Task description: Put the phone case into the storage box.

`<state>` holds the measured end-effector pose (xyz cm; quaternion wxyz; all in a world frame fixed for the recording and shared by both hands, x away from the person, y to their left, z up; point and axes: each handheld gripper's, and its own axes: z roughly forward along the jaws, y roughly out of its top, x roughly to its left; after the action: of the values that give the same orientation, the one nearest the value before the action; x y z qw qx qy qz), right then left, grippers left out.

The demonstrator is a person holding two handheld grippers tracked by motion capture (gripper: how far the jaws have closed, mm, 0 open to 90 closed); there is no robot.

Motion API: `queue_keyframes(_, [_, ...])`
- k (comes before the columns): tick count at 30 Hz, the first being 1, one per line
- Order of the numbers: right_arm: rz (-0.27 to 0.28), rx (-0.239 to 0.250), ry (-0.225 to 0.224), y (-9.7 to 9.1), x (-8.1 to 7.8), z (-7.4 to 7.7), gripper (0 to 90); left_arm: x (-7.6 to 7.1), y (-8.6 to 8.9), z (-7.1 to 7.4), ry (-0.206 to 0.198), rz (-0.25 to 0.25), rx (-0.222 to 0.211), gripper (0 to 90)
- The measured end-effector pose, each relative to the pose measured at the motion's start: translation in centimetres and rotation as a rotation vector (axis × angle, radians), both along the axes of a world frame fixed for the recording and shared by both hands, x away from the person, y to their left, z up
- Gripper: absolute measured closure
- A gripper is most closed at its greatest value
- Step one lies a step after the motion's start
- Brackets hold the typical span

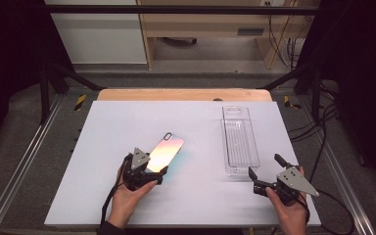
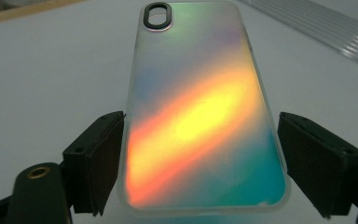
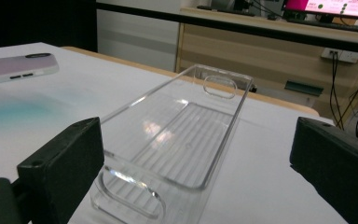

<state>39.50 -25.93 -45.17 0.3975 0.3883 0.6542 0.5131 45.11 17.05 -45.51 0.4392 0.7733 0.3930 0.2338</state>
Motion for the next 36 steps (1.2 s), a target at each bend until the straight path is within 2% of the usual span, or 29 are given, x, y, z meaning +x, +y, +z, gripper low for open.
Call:
queue_keyframes(1, [-0.003, -0.002, -0.001, 0.3, 0.0, 0.5, 3.6, 0.0, 0.0, 0.0, 0.0, 0.0, 0.0, 16.9])
queue_keyframes(3, [0.013, -0.006, -0.003, 0.9, 0.1, 1.4, 3.7, -0.1, 0.5, 0.6, -0.031, 0.003, -0.023, 16.9])
queue_keyframes(4, [0.03, 0.0, 0.006, 1.4, 0.2, 2.1, 3.6, -0.2, 0.7, 0.8, -0.039, 0.001, -0.027, 16.9])
queue_keyframes(10, [0.091, -0.037, 0.051, 5.1, 1.4, 5.6, 4.6, -0.7, 0.9, 2.1, -0.099, -0.001, -0.061, 16.9])
queue_keyframes(13, [0.132, -0.014, 0.085, 7.0, 2.4, 7.3, 5.1, -0.9, 0.9, 2.5, -0.119, -0.003, -0.073, 16.9])
queue_keyframes(18, [0.198, 0.0, 0.101, 9.8, 3.6, 9.1, 5.6, -1.2, 1.0, 3.0, -0.137, -0.01, -0.088, 16.9])
queue_keyframes(26, [0.252, -0.024, 0.126, 12.7, 5.0, 10.2, 5.5, -1.3, 1.1, 3.3, -0.147, -0.01, -0.102, 16.9])
queue_keyframes(36, [0.271, 0.051, 0.184, 13.9, 6.5, 10.0, 6.9, -1.5, 0.9, 3.6, -0.166, -0.016, -0.111, 16.9])
